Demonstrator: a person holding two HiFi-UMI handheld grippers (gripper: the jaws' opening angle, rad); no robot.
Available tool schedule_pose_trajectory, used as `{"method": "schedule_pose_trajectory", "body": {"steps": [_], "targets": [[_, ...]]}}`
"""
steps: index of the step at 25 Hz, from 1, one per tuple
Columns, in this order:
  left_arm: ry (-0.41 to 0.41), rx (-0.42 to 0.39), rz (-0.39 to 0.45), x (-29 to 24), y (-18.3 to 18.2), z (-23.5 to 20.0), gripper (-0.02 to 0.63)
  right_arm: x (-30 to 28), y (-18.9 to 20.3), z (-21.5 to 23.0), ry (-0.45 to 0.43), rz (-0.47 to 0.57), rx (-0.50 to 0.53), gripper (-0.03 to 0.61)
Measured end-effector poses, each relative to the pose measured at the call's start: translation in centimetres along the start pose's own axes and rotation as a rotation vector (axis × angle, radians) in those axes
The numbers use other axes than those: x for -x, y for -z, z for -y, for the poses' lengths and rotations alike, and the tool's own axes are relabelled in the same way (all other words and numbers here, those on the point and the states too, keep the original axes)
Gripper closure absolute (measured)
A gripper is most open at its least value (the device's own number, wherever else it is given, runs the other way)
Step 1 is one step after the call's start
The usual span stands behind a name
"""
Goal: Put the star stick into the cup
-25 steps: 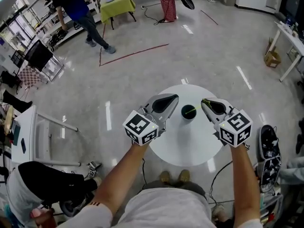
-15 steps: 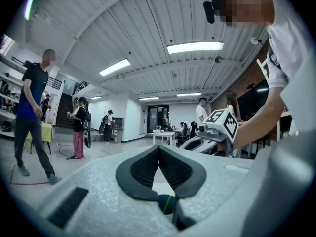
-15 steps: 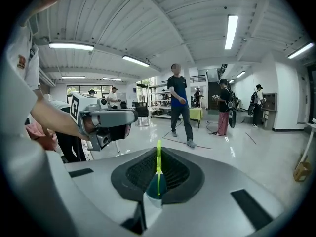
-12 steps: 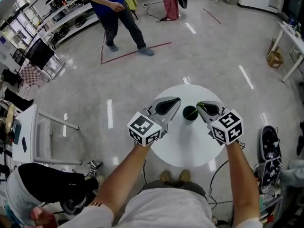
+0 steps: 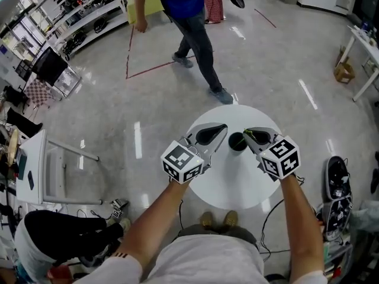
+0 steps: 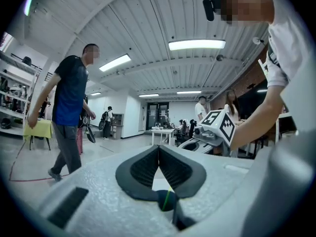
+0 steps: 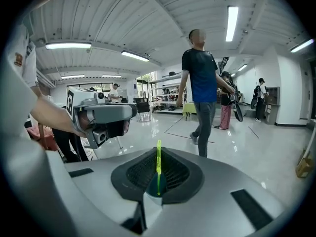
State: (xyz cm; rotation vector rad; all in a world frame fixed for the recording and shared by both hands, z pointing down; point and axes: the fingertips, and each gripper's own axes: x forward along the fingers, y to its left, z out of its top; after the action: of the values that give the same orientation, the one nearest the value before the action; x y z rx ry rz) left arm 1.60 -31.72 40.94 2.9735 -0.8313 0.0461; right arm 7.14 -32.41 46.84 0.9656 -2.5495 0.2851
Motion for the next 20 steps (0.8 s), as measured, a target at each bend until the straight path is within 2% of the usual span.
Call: {"method": "schedule_pose_trajectory", "body": {"steps": [20], "targets": [[0.010, 0.015, -0.025, 0.2, 1.2, -0.8, 0.598, -0.6, 0.1, 2.0, 0.040, -0.006, -0.061, 0.545]]}}
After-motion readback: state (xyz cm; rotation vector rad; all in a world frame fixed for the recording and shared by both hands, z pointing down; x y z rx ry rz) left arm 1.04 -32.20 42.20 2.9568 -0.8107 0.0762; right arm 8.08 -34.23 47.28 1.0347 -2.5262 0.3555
